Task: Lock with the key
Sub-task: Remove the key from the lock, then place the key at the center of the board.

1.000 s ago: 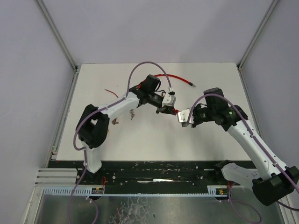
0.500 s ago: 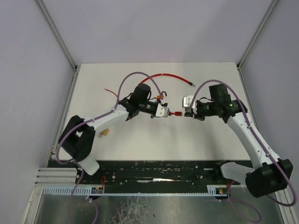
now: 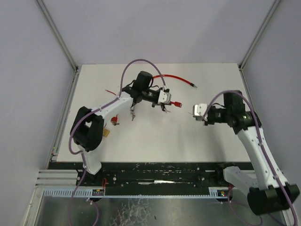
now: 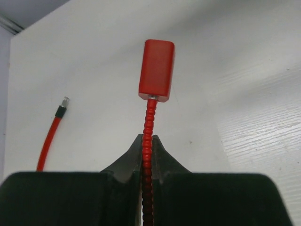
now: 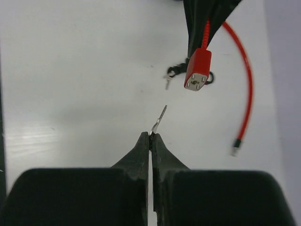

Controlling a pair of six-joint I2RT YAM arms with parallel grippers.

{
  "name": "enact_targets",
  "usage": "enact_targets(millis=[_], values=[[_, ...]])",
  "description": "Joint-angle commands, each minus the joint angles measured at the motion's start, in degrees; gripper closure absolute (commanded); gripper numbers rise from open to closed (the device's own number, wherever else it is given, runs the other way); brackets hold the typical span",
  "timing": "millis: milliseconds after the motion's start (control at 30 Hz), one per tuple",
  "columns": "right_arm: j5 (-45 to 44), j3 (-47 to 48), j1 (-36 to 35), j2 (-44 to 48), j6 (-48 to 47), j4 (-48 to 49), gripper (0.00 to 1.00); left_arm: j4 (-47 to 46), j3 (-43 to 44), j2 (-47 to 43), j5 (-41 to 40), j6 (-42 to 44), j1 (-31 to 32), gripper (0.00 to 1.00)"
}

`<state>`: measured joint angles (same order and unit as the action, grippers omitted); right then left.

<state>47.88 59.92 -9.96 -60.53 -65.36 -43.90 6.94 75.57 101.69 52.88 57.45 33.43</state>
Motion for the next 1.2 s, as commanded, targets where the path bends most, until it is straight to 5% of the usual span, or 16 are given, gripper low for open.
enact_targets(millis=[0,67,133,233,333,500,667,933,1167], values=[[-7.58,-1.22,0.19,5.28,-18.36,-0.82,1.0,28.72,14.66,10.32,12.34,7.69,-2.23,1.0],[-7.95,-0.47,0.18,5.48,-17.34,-0.76,1.0,33.82,18.09,12.76,11.15,9.25,-2.14,1.0],[-8.25,0.22,0.21,5.5,-11.54,0.07,1.0,28.86,15.32,11.09,9.27,7.7,-2.1,1.0],[-12.5,-0.61,2.68,1.84,4.12,5.85,1.0,4.24,3.73,3.65,5.9,-9.2,-1.98,1.0],[-4.94,-3.08,12.97,-4.37,18.9,14.32,1.0,-20.7,-5.75,-1.33,4.64,-29.88,-1.83,1.0],[-1.68,-3.4,24.44,-18.08,34.69,24.56,1.0,-42.35,-3.3,3.62,-1.87,-66.83,-0.17,1.0],[-14.25,-2.72,26.35,-28.56,43.58,34.05,0.96,-46.07,3.97,14.2,-9.56,-90.18,2.12,1.0],[-13.86,7.85,26.33,-45.74,47.59,31.8,0.88,-33.92,15.33,24.78,-24.57,-94.71,7.11,1.0],[-16.78,10.14,26.36,-41.08,44.62,27.06,0.47,-27.1,25.64,34.16,-32.08,-102.62,7.75,1.0]])
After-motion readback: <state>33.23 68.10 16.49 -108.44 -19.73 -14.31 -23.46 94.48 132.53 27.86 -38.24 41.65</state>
